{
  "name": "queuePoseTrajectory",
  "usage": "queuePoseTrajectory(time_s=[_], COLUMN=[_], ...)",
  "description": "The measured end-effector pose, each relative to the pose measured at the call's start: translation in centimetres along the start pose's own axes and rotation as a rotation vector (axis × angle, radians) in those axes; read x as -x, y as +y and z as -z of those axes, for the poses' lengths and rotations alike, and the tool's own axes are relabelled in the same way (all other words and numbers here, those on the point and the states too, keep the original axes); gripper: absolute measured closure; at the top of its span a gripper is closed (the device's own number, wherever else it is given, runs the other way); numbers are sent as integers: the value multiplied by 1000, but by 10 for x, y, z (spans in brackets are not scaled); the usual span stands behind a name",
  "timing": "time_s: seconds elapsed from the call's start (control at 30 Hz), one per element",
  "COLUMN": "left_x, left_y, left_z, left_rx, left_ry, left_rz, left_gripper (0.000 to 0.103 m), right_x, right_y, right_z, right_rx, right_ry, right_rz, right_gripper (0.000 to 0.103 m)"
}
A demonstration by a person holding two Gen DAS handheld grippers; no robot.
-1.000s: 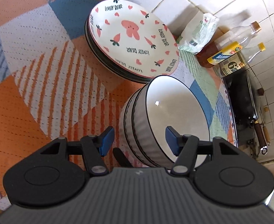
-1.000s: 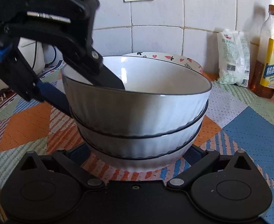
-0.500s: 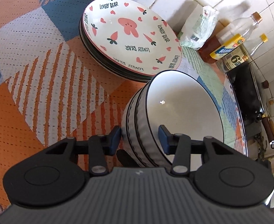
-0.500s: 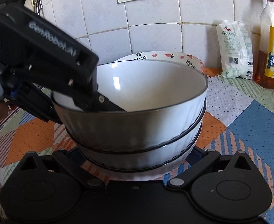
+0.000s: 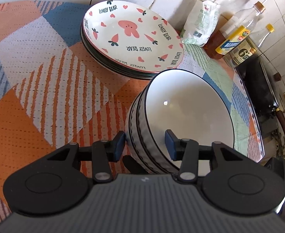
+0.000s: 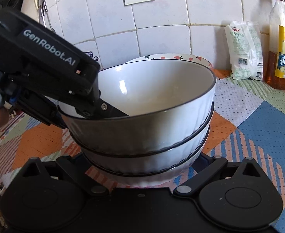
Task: Organize plates and bowls
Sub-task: 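Lift the bowl stack and carry it onto the bunny plate stack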
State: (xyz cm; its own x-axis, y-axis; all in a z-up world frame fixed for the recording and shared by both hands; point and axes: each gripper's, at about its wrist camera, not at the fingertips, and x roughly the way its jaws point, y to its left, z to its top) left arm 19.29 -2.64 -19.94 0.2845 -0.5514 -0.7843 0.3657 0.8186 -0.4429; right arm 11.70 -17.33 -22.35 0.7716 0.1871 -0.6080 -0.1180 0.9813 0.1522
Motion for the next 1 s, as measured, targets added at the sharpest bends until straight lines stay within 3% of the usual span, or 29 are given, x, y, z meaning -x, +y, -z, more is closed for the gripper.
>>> queuePoseTrajectory(time_s=[0.2, 0.47, 0.67, 1.0], left_x=[31, 60, 67, 51], left_y=[-9, -20, -20, 7], left_z=[-11, -28, -56, -102], left_rx=[-41, -112, -144, -110], left_ry=[-24, -136, -130, -140], left_rz=[6, -34, -69, -50], left_gripper=[60, 60, 60, 61], right_x=[14, 15, 2, -31], right_y=[9, 16, 16, 18], right_z=[-16, -55, -75, -101], right_rx=[19, 61, 58, 108], right_ry=[-37, -103, -129, -119], right_rz=[3, 10, 1, -10], right_gripper=[1, 2, 2, 2])
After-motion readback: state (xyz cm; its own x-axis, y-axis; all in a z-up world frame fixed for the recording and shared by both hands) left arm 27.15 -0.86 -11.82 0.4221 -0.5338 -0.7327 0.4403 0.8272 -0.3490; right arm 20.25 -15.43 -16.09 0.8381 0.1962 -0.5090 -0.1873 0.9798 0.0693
